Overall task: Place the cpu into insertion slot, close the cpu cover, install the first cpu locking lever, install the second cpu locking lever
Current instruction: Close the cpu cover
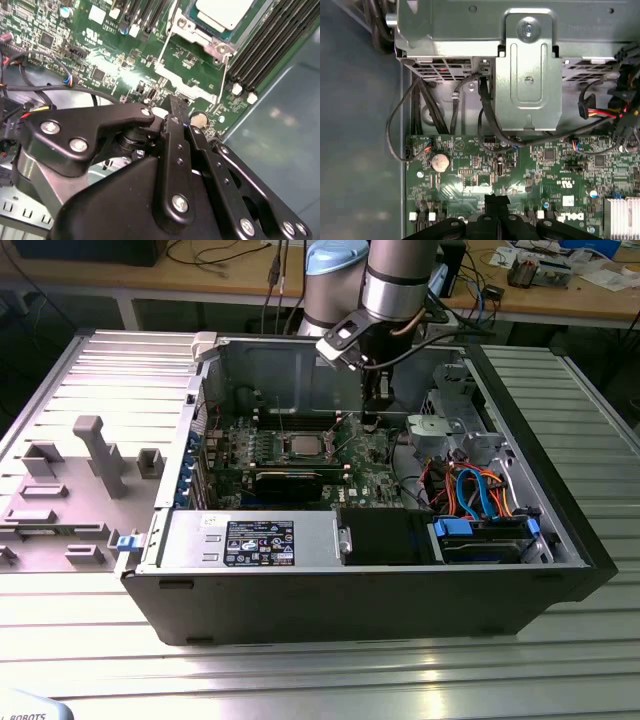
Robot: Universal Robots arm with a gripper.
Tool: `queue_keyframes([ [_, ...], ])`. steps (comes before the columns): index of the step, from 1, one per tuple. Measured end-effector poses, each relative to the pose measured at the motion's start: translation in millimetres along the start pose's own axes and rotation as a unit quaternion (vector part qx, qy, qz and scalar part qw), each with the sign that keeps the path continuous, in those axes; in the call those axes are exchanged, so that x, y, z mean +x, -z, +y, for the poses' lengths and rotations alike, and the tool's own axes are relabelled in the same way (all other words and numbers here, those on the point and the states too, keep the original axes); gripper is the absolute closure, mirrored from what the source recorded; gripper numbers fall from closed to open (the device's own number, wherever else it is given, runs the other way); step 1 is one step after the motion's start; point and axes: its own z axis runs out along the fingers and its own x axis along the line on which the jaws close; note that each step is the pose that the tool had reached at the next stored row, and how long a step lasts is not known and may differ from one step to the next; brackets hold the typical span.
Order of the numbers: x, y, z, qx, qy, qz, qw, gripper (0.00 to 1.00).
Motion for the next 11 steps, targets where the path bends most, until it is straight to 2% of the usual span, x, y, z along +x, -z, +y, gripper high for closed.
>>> queue_keyframes([
  [5, 0.6, -12.1, 0.9, 0.0004, 0.000, 0.0000, 1.00000, 0.89],
  [9, 0.6, -12.2, 0.0, 0.0067, 0.000, -0.0001, 0.99998, 0.89],
  [11, 0.5, -12.3, -1.0, 0.0073, 0.001, 0.0000, 0.99997, 0.89],
])
